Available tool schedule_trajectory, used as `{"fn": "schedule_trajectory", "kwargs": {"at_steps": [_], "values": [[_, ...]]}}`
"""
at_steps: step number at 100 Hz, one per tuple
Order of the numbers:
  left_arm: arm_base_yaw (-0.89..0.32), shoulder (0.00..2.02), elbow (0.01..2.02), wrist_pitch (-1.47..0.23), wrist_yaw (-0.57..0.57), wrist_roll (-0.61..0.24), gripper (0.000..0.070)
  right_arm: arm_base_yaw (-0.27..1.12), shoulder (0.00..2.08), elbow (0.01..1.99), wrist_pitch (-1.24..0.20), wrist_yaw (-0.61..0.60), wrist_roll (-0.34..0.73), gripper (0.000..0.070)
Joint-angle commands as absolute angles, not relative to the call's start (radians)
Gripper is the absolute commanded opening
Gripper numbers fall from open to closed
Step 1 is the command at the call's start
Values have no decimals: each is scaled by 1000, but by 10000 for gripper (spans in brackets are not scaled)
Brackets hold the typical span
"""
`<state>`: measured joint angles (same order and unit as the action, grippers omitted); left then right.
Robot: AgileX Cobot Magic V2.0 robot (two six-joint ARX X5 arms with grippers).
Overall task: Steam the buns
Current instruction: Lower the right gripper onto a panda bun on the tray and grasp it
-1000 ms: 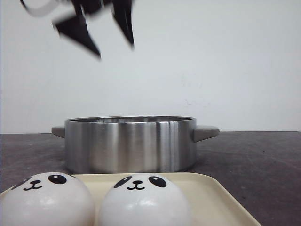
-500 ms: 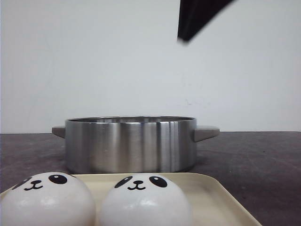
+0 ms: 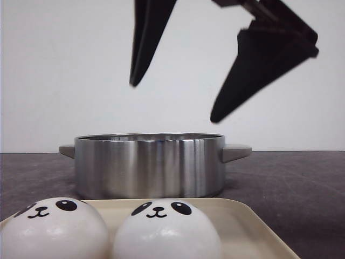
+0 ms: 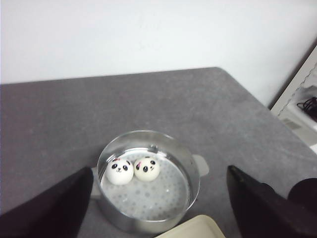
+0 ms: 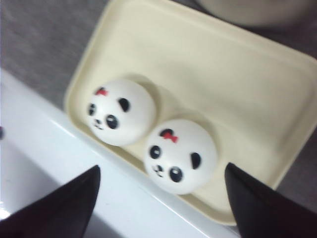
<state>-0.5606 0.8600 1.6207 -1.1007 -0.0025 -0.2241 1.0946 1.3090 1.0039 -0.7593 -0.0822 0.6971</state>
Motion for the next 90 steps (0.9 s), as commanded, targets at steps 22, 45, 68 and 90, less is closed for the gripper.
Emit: {"fn": "schedule_trajectory", "kwargs": {"at_steps": [22, 45, 68, 90], "values": [[-566, 880, 1642, -1091, -8, -218, 516, 1111, 1465, 1013, -768, -114, 708, 527], [-566, 880, 1642, -1108, -8, -218, 516, 1111, 1554, 1013, -694, -157, 707, 527], [-566, 880, 1642, -1116, -8, -219, 516, 1110, 1604, 1013, -679, -149, 706, 521], [-566, 880, 1642, -1116, -8, -219, 516, 1110, 1648, 1013, -683, -150, 704, 353]]}}
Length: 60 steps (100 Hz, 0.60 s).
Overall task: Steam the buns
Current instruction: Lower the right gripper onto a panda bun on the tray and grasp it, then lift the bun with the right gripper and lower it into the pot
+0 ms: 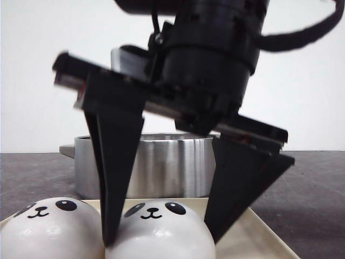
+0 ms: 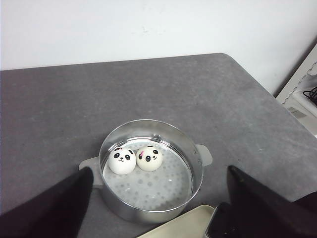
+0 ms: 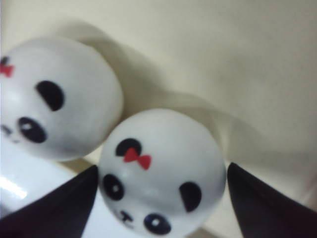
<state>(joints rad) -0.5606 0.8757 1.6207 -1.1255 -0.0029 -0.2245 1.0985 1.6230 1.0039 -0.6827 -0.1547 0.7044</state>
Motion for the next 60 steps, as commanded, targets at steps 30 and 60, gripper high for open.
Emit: {"fn": "schedule_trajectory", "kwargs": {"at_steps": [30, 60], "values": [[-566, 880, 1642, -1116, -8, -222, 516, 1113, 1645, 1016, -673, -101, 669, 0], [-566, 880, 1642, -1116, -8, -221, 516, 1143, 1470, 1112, -711, -104, 643, 0]]}}
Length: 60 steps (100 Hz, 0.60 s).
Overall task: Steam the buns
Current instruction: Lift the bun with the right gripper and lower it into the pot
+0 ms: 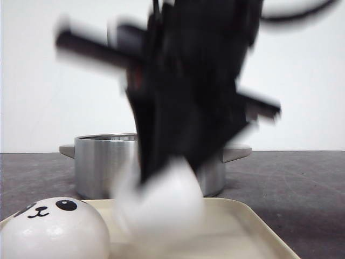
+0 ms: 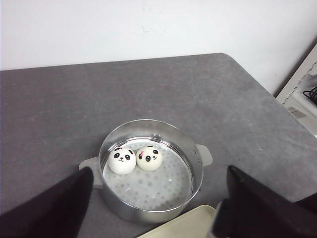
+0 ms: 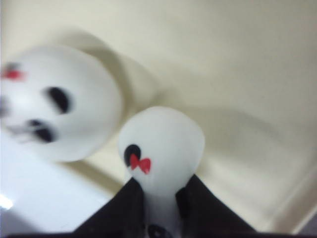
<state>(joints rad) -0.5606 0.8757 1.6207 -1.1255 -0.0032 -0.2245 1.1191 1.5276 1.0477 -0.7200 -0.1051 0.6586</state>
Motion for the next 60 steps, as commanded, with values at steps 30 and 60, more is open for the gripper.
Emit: {"fn": "schedule_trajectory", "kwargs": {"at_steps": [30, 60], "values": [[-566, 883, 1642, -1103, -9, -221, 516, 1096, 1347, 1380, -751, 32, 522, 0], [-566, 890, 1642, -1100, -11, -221, 516, 891, 1469, 1468, -748, 52, 401, 0]]}}
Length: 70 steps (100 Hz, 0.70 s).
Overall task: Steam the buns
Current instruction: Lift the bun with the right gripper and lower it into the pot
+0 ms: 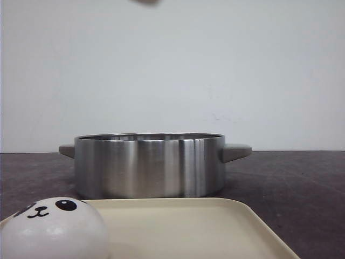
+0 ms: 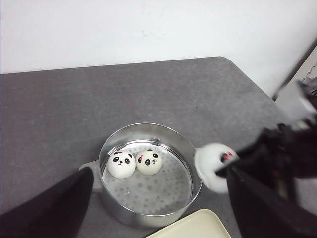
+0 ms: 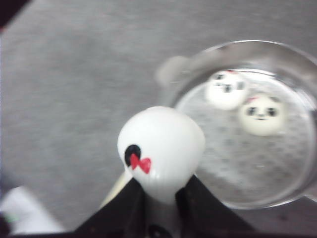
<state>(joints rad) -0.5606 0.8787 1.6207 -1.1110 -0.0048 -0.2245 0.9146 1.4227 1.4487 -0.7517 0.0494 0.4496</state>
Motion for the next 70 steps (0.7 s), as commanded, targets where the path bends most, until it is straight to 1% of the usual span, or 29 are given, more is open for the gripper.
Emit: {"fn": "schedule_trajectory", "kwargs": {"at_steps": [1, 13, 31, 51, 70], "values": [[-566, 891, 1642, -1100, -11, -221, 516, 884, 1475, 1468, -748, 52, 398, 0], [-566, 896, 1642, -1101, -11, -221, 516, 815, 1560, 1468, -755, 49, 356, 0], [-566, 897, 1642, -1103, -12, -221, 516, 753, 1686, 1468, -745, 49, 331, 0], [-566, 897, 1642, -1109, -12, -221, 516, 720, 1807, 1468, -733, 6, 328, 0], [-566, 897, 1642, -1111, -12, -221, 516, 711, 1871, 1468, -709, -4, 323, 0]]}}
